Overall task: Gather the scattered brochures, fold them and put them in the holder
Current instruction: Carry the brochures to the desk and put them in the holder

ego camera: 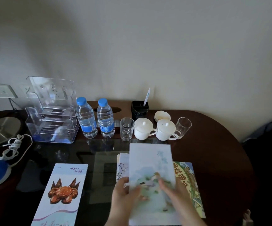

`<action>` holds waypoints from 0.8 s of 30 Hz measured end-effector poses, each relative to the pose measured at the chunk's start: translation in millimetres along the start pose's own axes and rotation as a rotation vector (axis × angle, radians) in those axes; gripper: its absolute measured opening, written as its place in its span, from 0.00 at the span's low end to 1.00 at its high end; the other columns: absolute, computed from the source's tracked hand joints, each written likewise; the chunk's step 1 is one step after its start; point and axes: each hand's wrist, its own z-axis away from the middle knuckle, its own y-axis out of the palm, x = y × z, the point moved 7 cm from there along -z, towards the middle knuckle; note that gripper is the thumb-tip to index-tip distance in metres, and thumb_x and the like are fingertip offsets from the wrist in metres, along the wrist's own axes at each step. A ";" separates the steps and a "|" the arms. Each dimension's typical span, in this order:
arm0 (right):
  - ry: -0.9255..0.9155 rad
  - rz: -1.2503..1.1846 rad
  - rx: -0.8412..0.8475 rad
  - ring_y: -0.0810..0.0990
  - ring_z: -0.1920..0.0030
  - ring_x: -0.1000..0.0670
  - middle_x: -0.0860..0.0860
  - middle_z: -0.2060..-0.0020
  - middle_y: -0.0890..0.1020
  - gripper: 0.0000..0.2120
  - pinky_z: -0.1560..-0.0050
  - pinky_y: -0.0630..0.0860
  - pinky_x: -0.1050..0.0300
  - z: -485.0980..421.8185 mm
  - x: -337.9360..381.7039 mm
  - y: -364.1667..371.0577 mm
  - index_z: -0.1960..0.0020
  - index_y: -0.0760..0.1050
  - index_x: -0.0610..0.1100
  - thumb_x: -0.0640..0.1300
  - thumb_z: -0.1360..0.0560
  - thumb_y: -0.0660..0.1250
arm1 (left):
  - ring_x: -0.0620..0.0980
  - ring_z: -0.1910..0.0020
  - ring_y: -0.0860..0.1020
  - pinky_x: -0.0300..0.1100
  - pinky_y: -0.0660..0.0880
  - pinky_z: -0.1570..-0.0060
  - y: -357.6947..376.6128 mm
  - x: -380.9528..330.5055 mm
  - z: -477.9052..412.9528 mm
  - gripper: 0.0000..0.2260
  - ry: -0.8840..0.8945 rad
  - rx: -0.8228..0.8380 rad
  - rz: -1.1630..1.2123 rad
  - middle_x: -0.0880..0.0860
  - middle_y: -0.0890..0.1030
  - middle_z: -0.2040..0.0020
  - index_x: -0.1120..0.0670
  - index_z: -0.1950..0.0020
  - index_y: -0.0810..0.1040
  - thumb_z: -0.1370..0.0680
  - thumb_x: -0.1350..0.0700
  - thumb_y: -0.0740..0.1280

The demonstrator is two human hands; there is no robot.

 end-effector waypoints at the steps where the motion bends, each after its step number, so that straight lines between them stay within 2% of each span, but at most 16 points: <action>1: -0.020 -0.042 -0.044 0.86 0.53 0.54 0.54 0.52 0.87 0.17 0.54 0.82 0.57 -2.3 6.3 -17.1 0.45 0.80 0.49 0.46 0.33 0.75 | 0.55 0.71 0.82 0.47 0.81 0.68 15.9 -1.6 1.8 0.08 0.020 0.046 -0.005 0.58 0.85 0.67 0.60 0.52 0.76 0.28 0.69 0.71; 3: -0.046 -0.076 -0.135 0.86 0.50 0.46 0.49 0.52 0.87 0.18 0.49 0.82 0.46 -7.4 12.1 -56.8 0.45 0.82 0.46 0.44 0.35 0.76 | 0.54 0.64 0.82 0.44 0.79 0.63 40.1 -2.2 1.6 0.05 0.073 0.110 -0.150 0.58 0.85 0.61 0.55 0.54 0.76 0.26 0.62 0.71; 5: -0.010 -0.046 -0.214 0.84 0.49 0.39 0.46 0.53 0.87 0.17 0.43 0.78 0.37 -15.1 4.5 -94.0 0.45 0.81 0.46 0.44 0.33 0.76 | 0.46 0.57 0.80 0.36 0.75 0.58 39.4 -0.9 -4.2 0.08 0.118 0.036 -0.479 0.51 0.82 0.51 0.50 0.49 0.75 0.25 0.52 0.71; 6: 0.013 -0.022 -0.248 0.84 0.50 0.39 0.46 0.54 0.87 0.17 0.44 0.79 0.37 -21.1 -3.9 -110.4 0.45 0.82 0.45 0.44 0.33 0.77 | 0.44 0.51 0.78 0.34 0.73 0.54 28.5 -1.8 -8.4 0.14 0.152 -0.063 -0.661 0.49 0.79 0.46 0.48 0.43 0.73 0.25 0.48 0.70; 8: 0.029 0.021 -0.297 0.86 0.53 0.45 0.49 0.57 0.88 0.18 0.53 0.82 0.48 -32.6 -22.6 -133.9 0.45 0.82 0.44 0.44 0.34 0.77 | 0.48 0.39 0.72 0.38 0.71 0.43 0.4 -3.7 -15.2 0.26 0.164 -0.245 -0.940 0.50 0.72 0.36 0.49 0.33 0.66 0.27 0.42 0.69; 9: 0.034 0.049 -0.314 0.86 0.54 0.47 0.49 0.57 0.88 0.17 0.56 0.81 0.53 -38.4 -32.8 -141.7 0.45 0.82 0.43 0.43 0.33 0.77 | 0.50 0.35 0.70 0.40 0.72 0.41 -12.6 -2.1 -18.8 0.31 0.131 -0.300 -1.023 0.51 0.70 0.33 0.50 0.30 0.63 0.28 0.40 0.69; 11: 0.042 0.156 -0.348 0.85 0.52 0.48 0.51 0.57 0.88 0.16 0.54 0.79 0.54 -48.6 -50.2 -151.6 0.46 0.83 0.45 0.45 0.33 0.78 | 0.53 0.33 0.68 0.43 0.72 0.40 -31.2 1.7 -27.9 0.37 0.065 -0.349 -1.106 0.52 0.67 0.32 0.52 0.28 0.60 0.30 0.37 0.69; 13: 0.045 0.343 -0.414 0.84 0.52 0.50 0.54 0.58 0.87 0.18 0.53 0.77 0.53 -50.3 -52.6 -154.6 0.48 0.83 0.47 0.53 0.35 0.78 | 0.53 0.35 0.71 0.44 0.74 0.41 -35.5 4.8 -38.9 0.36 0.038 -0.312 -1.117 0.53 0.69 0.34 0.53 0.31 0.61 0.30 0.40 0.72; 15: 0.127 0.594 -0.546 0.81 0.49 0.47 0.49 0.51 0.84 0.30 0.47 0.78 0.49 -45.3 -46.9 -158.5 0.41 0.80 0.46 0.60 0.38 0.78 | 0.53 0.42 0.76 0.45 0.77 0.47 -34.0 5.3 -46.4 0.27 0.018 -0.251 -1.020 0.53 0.74 0.40 0.54 0.39 0.65 0.30 0.48 0.74; 16: 0.180 0.717 -0.649 0.79 0.45 0.43 0.44 0.46 0.81 0.35 0.43 0.75 0.46 -38.6 -41.1 -158.3 0.37 0.76 0.45 0.61 0.38 0.78 | 0.53 0.46 0.78 0.45 0.78 0.50 -34.2 4.5 -48.4 0.22 0.007 -0.232 -0.978 0.53 0.76 0.44 0.54 0.44 0.66 0.30 0.51 0.75; 17: 0.151 0.810 -0.738 0.76 0.42 0.39 0.41 0.43 0.78 0.36 0.43 0.74 0.43 -31.5 -29.8 -151.5 0.35 0.74 0.44 0.59 0.38 0.78 | 0.53 0.49 0.79 0.45 0.78 0.54 -35.2 3.6 -49.9 0.19 -0.002 -0.221 -0.948 0.54 0.77 0.47 0.54 0.48 0.67 0.31 0.53 0.74; 18: 0.018 0.886 -0.770 0.76 0.44 0.36 0.39 0.44 0.78 0.33 0.45 0.75 0.41 -26.1 -15.2 -134.6 0.36 0.76 0.43 0.53 0.37 0.79 | 0.53 0.52 0.79 0.45 0.77 0.57 -36.6 3.1 -51.1 0.17 -0.006 -0.213 -0.924 0.53 0.78 0.49 0.54 0.49 0.68 0.31 0.55 0.74; 20: -0.369 1.000 -0.672 0.81 0.53 0.37 0.41 0.53 0.82 0.22 0.56 0.79 0.43 -16.3 7.2 -75.3 0.47 0.82 0.41 0.41 0.39 0.81 | 0.51 0.55 0.79 0.42 0.74 0.62 -39.8 1.3 -52.7 0.14 0.010 -0.200 -0.894 0.51 0.79 0.52 0.54 0.50 0.71 0.30 0.56 0.73; 21: -0.496 1.040 -0.562 0.82 0.56 0.42 0.45 0.56 0.82 0.18 0.59 0.79 0.47 -11.5 10.5 -39.9 0.49 0.82 0.43 0.39 0.38 0.80 | 0.49 0.57 0.78 0.40 0.72 0.64 -42.0 0.2 -52.3 0.12 0.020 -0.204 -0.885 0.50 0.79 0.54 0.53 0.51 0.72 0.30 0.56 0.72; 22: -0.507 1.042 -0.429 0.82 0.55 0.47 0.49 0.55 0.82 0.16 0.56 0.78 0.52 -9.6 8.6 -7.8 0.47 0.80 0.47 0.42 0.34 0.77 | 0.47 0.59 0.78 0.39 0.70 0.66 -45.0 -0.9 -51.3 0.10 0.027 -0.215 -0.873 0.49 0.79 0.56 0.52 0.52 0.73 0.29 0.57 0.71; 24: -0.327 0.935 -0.267 0.78 0.46 0.53 0.55 0.49 0.77 0.15 0.46 0.75 0.57 -14.6 -6.4 36.1 0.39 0.73 0.53 0.50 0.25 0.67 | 0.47 0.59 0.78 0.40 0.70 0.66 -52.3 -2.5 -48.9 0.07 0.040 -0.245 -0.838 0.48 0.80 0.58 0.50 0.54 0.75 0.29 0.57 0.71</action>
